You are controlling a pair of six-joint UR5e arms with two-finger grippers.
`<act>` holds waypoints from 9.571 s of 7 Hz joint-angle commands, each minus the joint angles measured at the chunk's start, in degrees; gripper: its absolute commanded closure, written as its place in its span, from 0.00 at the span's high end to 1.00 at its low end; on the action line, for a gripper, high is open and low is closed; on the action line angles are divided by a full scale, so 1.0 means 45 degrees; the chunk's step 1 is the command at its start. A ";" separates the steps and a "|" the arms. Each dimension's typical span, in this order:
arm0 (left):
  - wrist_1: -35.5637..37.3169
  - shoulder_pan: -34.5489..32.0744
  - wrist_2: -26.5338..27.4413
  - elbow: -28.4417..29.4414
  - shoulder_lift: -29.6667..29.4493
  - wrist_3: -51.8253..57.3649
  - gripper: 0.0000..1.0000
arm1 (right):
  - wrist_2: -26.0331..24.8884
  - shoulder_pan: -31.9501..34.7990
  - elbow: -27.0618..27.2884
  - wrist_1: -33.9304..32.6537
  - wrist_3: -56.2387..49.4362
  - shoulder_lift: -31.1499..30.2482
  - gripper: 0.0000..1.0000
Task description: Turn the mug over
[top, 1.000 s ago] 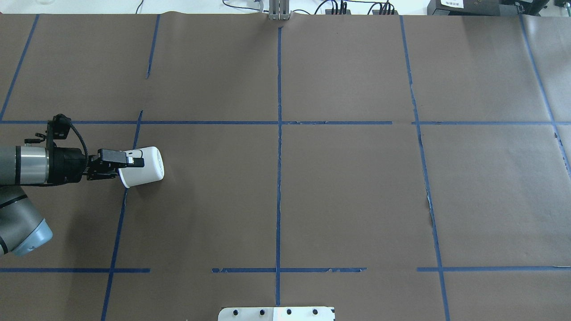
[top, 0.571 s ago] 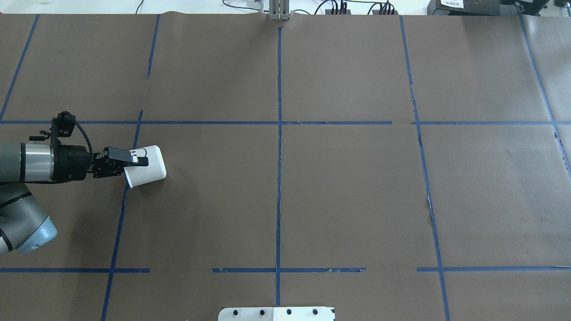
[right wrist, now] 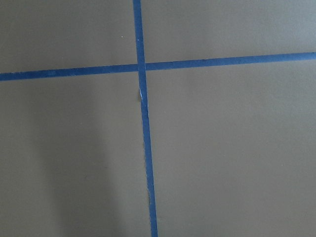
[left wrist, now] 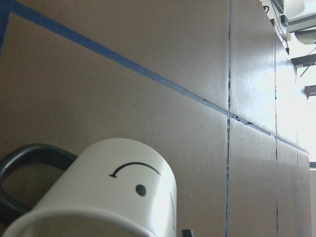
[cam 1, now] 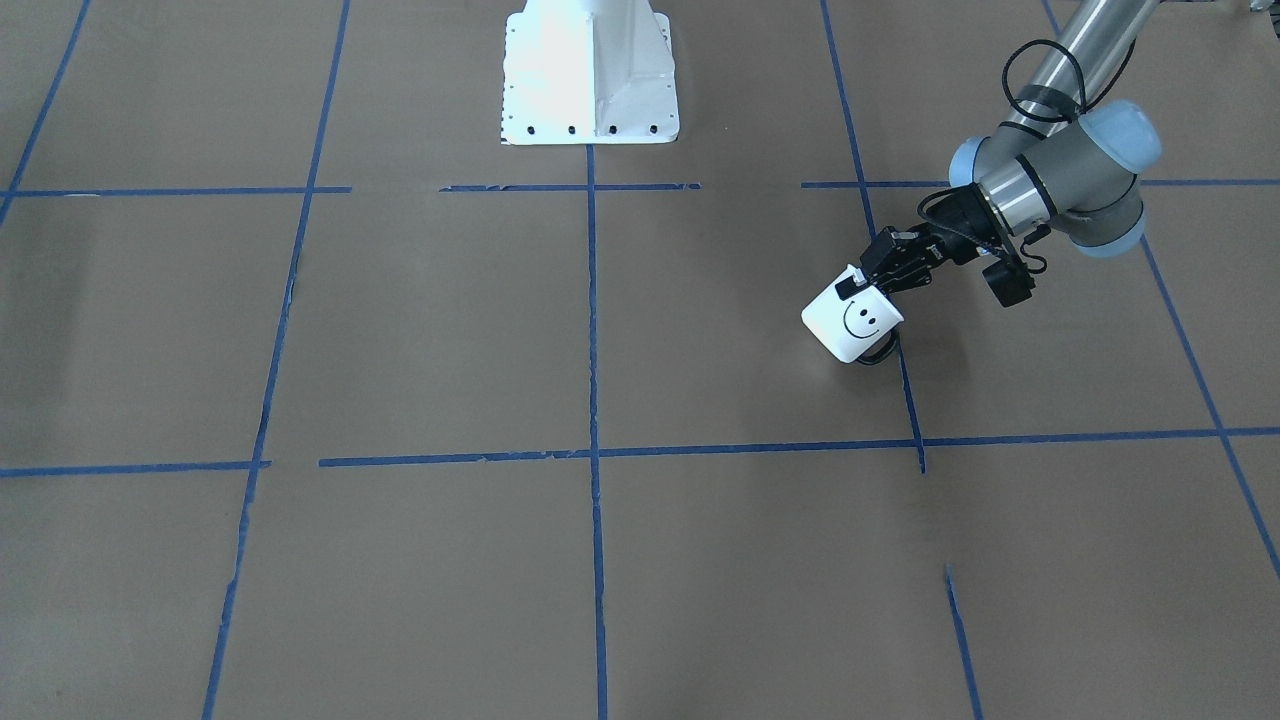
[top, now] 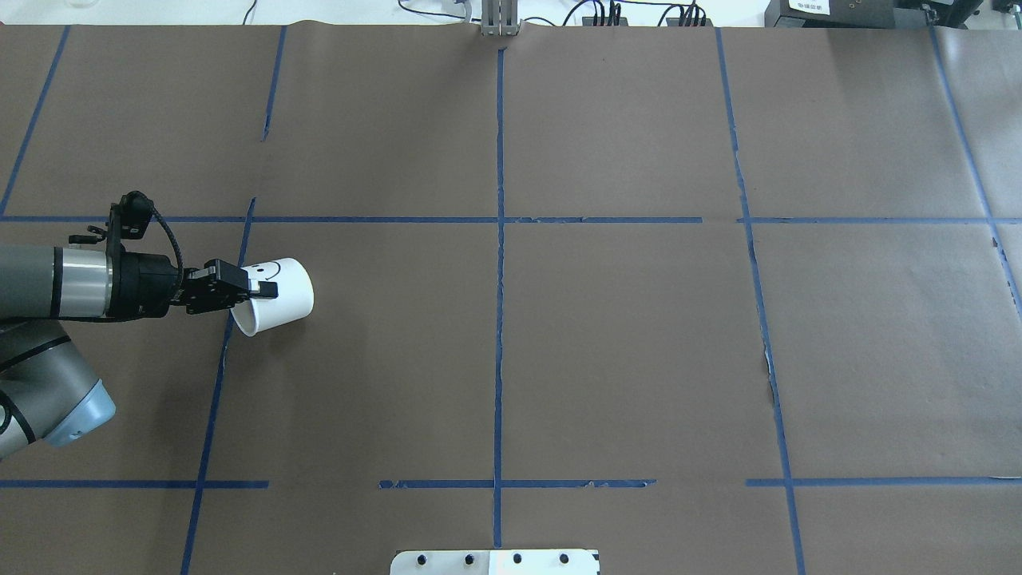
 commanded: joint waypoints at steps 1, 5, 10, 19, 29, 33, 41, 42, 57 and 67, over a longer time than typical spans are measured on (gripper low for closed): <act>0.0691 -0.0135 -0.0374 -0.0322 -0.0261 0.0011 0.00 | 0.0000 0.0000 0.0000 0.0000 0.0000 0.0000 1.00; 0.4729 -0.0663 -0.1079 -0.2043 -0.1564 0.0127 0.00 | 0.0000 0.0000 0.0000 0.0000 0.0000 0.0000 1.00; 1.3219 -0.0565 -0.0961 -0.2982 -0.5566 0.2819 0.00 | 0.0000 0.0000 0.0000 0.0000 0.0000 0.0000 1.00; 2.2138 0.1445 0.0503 0.0529 -1.1080 0.9260 0.00 | 0.0000 0.0000 0.0019 0.0000 0.0000 0.0000 1.00; 2.4230 0.2950 0.2198 0.2740 -1.2469 1.1142 0.00 | 0.0000 0.0000 0.0019 0.0000 0.0000 0.0000 1.00; 2.4465 0.3068 0.2203 0.2487 -1.2312 1.1651 0.04 | 0.0000 0.0000 0.0019 0.0000 0.0000 0.0000 1.00; 2.4973 0.2467 0.2222 -0.0670 -1.1222 1.1651 1.00 | 0.0000 0.0000 0.0019 0.0000 0.0000 0.0000 1.00; 2.4896 0.1979 0.2241 -0.1586 -1.0561 1.1690 1.00 | 0.0000 0.0000 0.0000 0.0000 0.0000 0.0000 1.00; 2.0676 -0.6792 -0.1391 -0.3530 -0.1359 2.0030 1.00 | 0.0000 0.0000 0.0000 0.0000 0.0000 0.0000 1.00; 2.0852 -1.0878 -0.3168 -0.1732 0.2198 2.2550 1.00 | 0.0000 0.0000 0.0000 0.0000 0.0000 0.0000 1.00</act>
